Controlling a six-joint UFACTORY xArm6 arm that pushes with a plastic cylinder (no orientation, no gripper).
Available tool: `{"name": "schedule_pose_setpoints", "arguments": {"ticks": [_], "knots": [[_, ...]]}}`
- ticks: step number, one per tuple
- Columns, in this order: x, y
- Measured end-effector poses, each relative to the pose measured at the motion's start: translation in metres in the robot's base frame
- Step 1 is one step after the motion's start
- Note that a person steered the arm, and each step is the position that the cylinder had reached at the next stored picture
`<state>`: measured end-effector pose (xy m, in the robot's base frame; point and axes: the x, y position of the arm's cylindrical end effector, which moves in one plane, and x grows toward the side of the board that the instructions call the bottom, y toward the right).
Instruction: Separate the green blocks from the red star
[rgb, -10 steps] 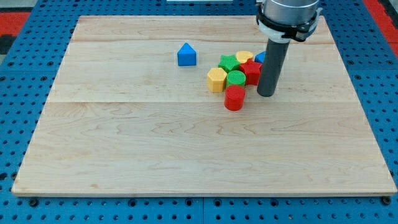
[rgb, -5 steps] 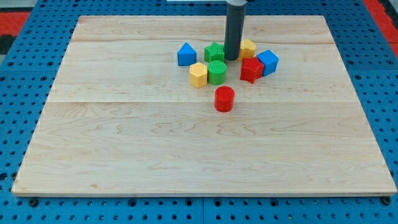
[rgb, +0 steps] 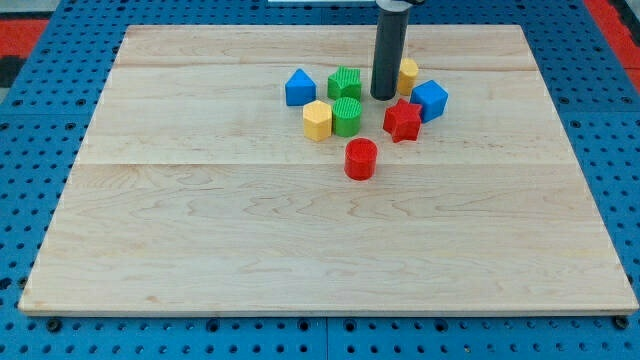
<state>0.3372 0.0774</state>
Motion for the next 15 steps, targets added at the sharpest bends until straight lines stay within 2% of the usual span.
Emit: {"name": "schedule_pose_setpoints", "arguments": {"ticks": [3,4,5,6,8,9,10,11,13,14,15], "knots": [[-0.047,0.085],[-0.039,0.118],[0.014,0.134],[0.041,0.123],[0.044,0.1],[0.108,0.092],[0.109,0.028],[0.085,0.004],[0.021,-0.002],[0.014,0.008],[-0.019,0.032]]}}
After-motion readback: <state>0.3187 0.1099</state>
